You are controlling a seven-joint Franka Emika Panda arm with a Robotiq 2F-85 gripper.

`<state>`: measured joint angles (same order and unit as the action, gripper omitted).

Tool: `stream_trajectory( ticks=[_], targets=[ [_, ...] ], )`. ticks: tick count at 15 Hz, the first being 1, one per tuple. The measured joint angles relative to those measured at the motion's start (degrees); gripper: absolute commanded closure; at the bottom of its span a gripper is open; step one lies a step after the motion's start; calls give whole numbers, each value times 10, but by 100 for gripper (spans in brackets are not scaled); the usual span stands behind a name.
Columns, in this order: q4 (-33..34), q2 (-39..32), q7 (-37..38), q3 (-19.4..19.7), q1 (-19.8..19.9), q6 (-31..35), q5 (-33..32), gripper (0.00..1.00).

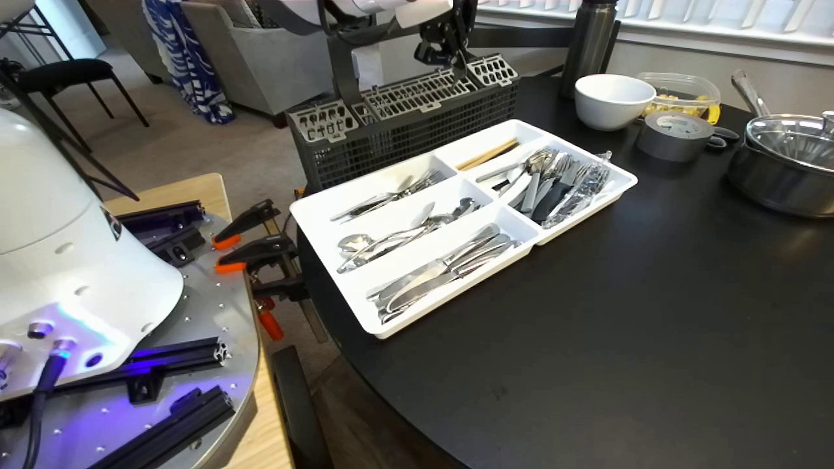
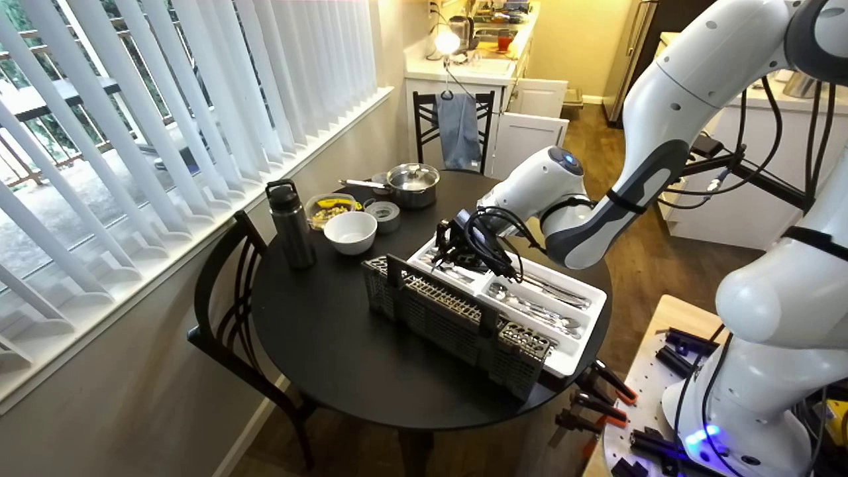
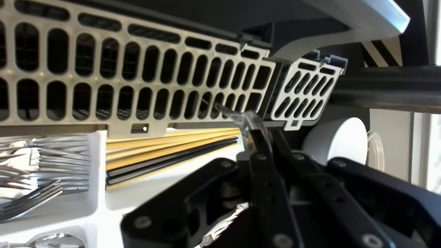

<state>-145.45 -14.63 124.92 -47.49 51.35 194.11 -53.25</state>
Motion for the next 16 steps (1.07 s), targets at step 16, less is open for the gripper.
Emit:
stream_trajectory(
  ticks=[16],
  targets=[
    [-5,24,143,-447,465,-154,-7,97]
  ],
)
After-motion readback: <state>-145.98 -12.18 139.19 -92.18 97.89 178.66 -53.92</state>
